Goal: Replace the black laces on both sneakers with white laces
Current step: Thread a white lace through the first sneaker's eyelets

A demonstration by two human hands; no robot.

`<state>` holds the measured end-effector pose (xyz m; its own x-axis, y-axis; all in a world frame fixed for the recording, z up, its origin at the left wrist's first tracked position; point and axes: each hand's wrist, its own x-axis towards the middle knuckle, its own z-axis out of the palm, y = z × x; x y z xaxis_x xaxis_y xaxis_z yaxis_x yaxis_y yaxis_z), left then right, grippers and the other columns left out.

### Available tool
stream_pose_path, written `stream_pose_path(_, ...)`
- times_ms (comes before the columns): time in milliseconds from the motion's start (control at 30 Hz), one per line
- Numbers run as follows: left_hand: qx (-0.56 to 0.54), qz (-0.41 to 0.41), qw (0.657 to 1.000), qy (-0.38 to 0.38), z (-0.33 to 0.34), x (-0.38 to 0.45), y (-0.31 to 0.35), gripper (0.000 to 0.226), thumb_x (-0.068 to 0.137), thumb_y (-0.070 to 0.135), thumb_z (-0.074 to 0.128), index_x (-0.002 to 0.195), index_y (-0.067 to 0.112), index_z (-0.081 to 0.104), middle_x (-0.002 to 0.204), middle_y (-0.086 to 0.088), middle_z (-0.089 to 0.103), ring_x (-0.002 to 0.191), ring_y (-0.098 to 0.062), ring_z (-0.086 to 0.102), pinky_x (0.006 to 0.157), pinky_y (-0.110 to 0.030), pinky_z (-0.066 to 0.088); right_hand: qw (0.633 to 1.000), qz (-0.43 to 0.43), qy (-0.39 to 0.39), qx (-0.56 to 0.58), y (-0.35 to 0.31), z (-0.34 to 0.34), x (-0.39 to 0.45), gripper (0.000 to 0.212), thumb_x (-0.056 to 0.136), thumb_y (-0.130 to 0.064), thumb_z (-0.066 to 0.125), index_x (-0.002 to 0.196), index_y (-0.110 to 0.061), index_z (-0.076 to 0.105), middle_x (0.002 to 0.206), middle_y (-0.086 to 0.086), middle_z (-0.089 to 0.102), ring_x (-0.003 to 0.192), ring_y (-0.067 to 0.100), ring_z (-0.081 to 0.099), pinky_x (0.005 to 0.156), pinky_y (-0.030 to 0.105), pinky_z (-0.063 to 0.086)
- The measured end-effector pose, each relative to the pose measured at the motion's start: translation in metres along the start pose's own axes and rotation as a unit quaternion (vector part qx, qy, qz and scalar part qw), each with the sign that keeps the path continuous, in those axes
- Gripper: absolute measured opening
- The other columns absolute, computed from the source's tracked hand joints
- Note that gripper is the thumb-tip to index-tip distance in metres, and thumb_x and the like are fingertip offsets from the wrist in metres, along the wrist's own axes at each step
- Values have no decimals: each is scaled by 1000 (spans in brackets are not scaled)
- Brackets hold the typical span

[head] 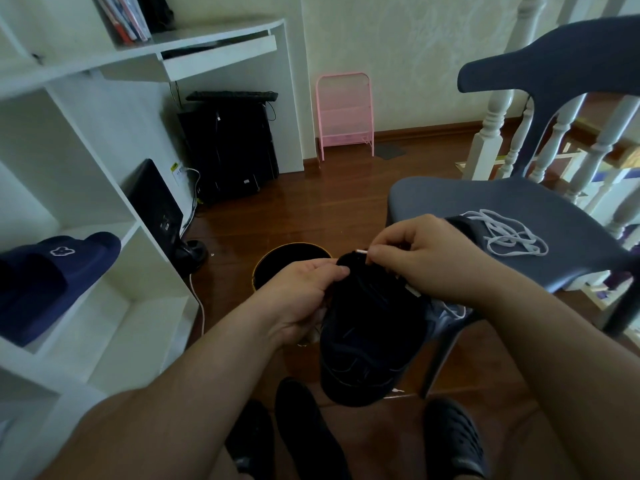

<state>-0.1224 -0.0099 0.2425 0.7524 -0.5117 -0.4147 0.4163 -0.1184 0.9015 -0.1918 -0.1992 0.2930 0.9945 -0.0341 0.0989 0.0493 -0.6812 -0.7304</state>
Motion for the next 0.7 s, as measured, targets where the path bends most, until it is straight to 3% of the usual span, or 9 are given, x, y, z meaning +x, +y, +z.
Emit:
stream_pose_path(133, 36, 44, 998, 26, 5, 0, -1, 22, 107, 15, 58, 111, 5, 77, 110, -26, 76, 90, -30, 73, 75, -33, 60, 998, 28, -35, -40, 3, -1, -1, 27, 99, -29, 64, 77, -26, 78, 63, -5, 68, 50, 5, 56, 48, 16, 43)
stream_pose_path(367, -6, 21, 999, -25, 6, -4, 1, 24, 105, 13, 61, 120, -1, 73, 114, -26, 75, 92, -29, 74, 76, -34, 63, 997, 20, -3, -73, 6, 4, 0, 20, 97, -36, 67, 83, -30, 80, 69, -20, 69, 61, -3, 61, 51, 10, 41)
stream_pose_path(467, 18, 40, 999, -18, 7, -6, 0, 23, 104, 14, 63, 116, -2, 74, 104, -22, 77, 85, -26, 75, 69, -31, 63, 994, 20, 1, -106, 7, 7, 1, 21, 96, -39, 67, 82, -31, 79, 71, -18, 70, 69, -1, 64, 54, 13, 45)
stream_pose_path(533, 45, 67, 997, -3, 6, -6, -1, 21, 103, 14, 65, 113, -1, 75, 101, -20, 78, 85, -26, 76, 68, -29, 61, 991, 16, 1, -135, 6, 9, 1, 22, 96, -40, 65, 82, -30, 79, 72, -12, 71, 72, 3, 64, 61, 23, 52)
stream_pose_path(667, 102, 117, 987, 40, 9, -9, -1, 15, 101, 19, 71, 106, 7, 77, 93, -16, 80, 90, -42, 76, 81, -50, 61, 980, 14, 12, -200, 3, 16, 3, 28, 96, -41, 59, 75, -28, 72, 66, -8, 65, 67, 8, 61, 54, 30, 48)
stream_pose_path(700, 121, 130, 983, 51, 10, -11, -1, 12, 100, 20, 72, 105, 10, 77, 91, -12, 81, 90, -39, 77, 83, -52, 62, 978, 18, 22, -208, 2, 17, 3, 29, 96, -42, 59, 74, -28, 71, 66, -7, 64, 67, 9, 60, 52, 30, 45)
